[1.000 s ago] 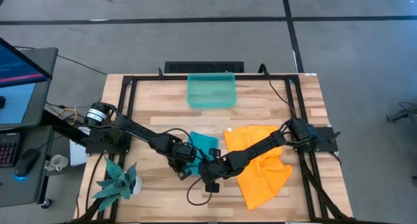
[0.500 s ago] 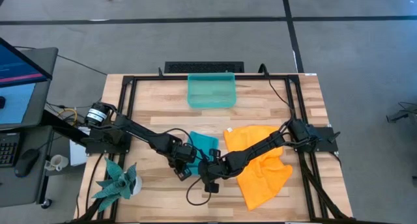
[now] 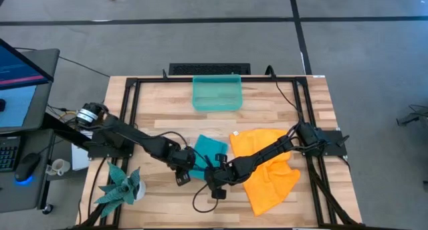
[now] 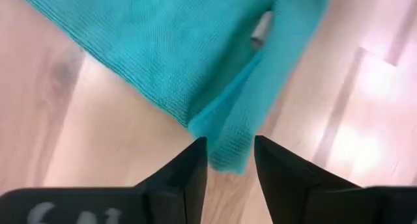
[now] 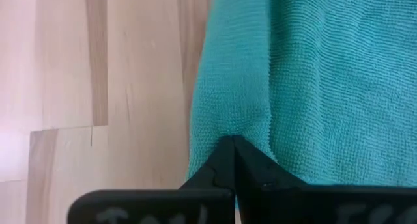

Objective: Roll microfiber towels into tight, uniform cylinder then place into a basket
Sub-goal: Roll the blue microfiber cloth

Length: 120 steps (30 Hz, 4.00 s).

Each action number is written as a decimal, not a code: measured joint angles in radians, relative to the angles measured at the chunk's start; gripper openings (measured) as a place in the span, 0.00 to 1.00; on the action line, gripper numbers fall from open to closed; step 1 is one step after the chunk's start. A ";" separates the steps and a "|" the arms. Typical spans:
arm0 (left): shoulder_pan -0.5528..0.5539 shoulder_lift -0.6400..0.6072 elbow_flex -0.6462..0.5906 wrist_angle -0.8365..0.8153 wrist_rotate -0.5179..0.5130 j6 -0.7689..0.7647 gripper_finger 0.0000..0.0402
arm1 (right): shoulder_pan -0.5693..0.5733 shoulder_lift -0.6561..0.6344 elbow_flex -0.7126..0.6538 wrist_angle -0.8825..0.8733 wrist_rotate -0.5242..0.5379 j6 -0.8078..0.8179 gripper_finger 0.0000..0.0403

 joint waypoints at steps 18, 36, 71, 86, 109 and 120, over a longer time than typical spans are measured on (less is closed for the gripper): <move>-0.219 0.001 0.005 0.193 -0.250 0.209 0.28 | 0.000 0.000 -0.001 -0.005 -0.004 -0.001 0.04; -0.153 0.094 0.006 0.161 -0.289 0.279 0.28 | 0.000 0.000 -0.001 -0.010 -0.025 -0.001 0.04; -0.172 0.211 0.006 0.296 -0.097 -0.294 0.28 | 0.024 -0.077 0.011 -0.205 -0.119 -0.025 0.32; -0.166 0.211 0.005 0.316 -0.101 -0.307 0.28 | 0.197 -0.179 -0.118 -0.024 0.292 -0.169 0.30; -0.165 0.211 0.006 0.318 -0.100 -0.296 0.28 | 0.187 -0.076 -0.149 0.148 0.281 -0.315 0.49; -0.165 0.211 0.006 0.318 -0.099 -0.270 0.28 | 0.132 -0.077 -0.148 0.137 0.267 -0.307 0.45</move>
